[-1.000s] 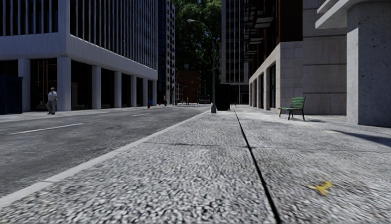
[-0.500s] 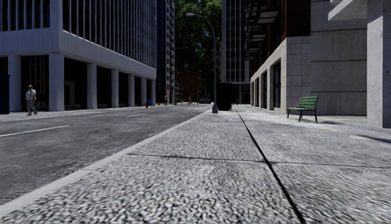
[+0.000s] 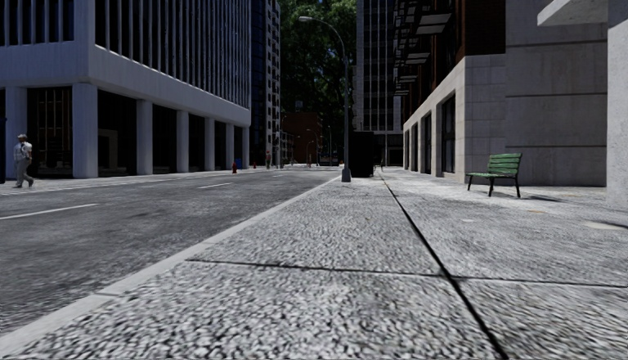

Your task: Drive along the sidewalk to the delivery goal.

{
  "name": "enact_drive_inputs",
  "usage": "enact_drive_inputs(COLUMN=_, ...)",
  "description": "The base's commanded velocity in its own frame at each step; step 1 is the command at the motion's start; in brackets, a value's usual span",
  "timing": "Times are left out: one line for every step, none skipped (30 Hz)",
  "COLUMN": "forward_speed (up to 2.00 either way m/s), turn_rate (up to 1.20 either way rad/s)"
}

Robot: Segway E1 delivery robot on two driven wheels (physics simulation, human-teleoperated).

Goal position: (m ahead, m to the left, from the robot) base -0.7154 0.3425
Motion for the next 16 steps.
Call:
enact_drive_inputs(forward_speed=0.00, turn_rate=0.00)
enact_drive_inputs(forward_speed=0.00, turn_rate=0.00)
enact_drive_inputs(forward_speed=0.00, turn_rate=0.00)
enact_drive_inputs(forward_speed=0.00, turn_rate=0.00)
enact_drive_inputs(forward_speed=0.00, turn_rate=0.00)
enact_drive_inputs(forward_speed=0.00, turn_rate=0.00)
enact_drive_inputs(forward_speed=0.00, turn_rate=0.00)
enact_drive_inputs(forward_speed=0.00, turn_rate=0.00)
enact_drive_inputs(forward_speed=0.00, turn_rate=0.00)
enact_drive_inputs(forward_speed=0.00, turn_rate=0.00)
enact_drive_inputs(forward_speed=0.00, turn_rate=0.00)
enact_drive_inputs(forward_speed=0.00, turn_rate=0.00)
enact_drive_inputs(forward_speed=0.00, turn_rate=0.00)
enact_drive_inputs(forward_speed=0.00, turn_rate=0.00)
enact_drive_inputs(forward_speed=0.00, turn_rate=0.00)
enact_drive_inputs(forward_speed=0.00, turn_rate=0.00)
